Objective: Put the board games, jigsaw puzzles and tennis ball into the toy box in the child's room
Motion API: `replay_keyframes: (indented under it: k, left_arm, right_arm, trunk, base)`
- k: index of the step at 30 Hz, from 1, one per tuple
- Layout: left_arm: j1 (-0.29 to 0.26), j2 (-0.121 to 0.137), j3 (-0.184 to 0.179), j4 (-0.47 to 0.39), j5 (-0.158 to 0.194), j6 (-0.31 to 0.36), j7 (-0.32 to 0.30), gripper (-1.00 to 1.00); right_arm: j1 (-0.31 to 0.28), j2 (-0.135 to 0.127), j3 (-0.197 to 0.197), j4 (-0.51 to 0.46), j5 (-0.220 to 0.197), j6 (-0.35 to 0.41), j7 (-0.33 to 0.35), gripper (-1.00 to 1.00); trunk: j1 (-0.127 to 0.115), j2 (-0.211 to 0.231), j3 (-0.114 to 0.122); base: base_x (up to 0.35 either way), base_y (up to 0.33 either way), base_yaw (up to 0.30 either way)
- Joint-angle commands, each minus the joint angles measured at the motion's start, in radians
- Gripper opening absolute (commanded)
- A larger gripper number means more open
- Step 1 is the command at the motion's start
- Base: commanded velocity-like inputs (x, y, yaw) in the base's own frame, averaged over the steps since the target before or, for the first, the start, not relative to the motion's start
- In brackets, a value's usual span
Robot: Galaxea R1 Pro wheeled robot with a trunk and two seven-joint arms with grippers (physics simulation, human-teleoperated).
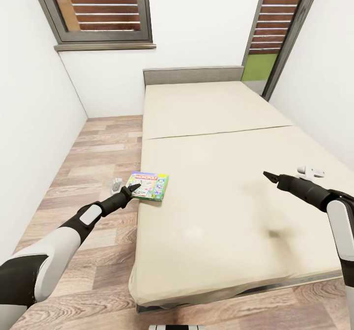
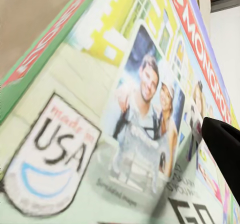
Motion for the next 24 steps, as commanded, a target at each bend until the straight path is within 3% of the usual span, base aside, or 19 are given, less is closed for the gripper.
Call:
replay_keyframes:
  k: [1, 24]
  left_arm:
    - [0.000, -0.001, -0.008, 0.001, 0.000, 0.014, -0.001, -1.00]
    - [0.011, -0.001, -0.007, -0.004, 0.005, 0.011, -0.019, -1.00]
  right_arm:
    - [-0.001, 0.000, -0.002, 0.000, 0.007, 0.005, 0.009, 1.00]
    - [0.006, 0.000, 0.003, 0.000, 0.007, 0.003, 0.011, 1.00]
  trunk:
    - [0.000, 0.000, -0.001]
    - [0.000, 0.000, -0.001]
  base:
    - [0.000, 0.000, 0.000]
    - [0.000, 0.000, 0.000]
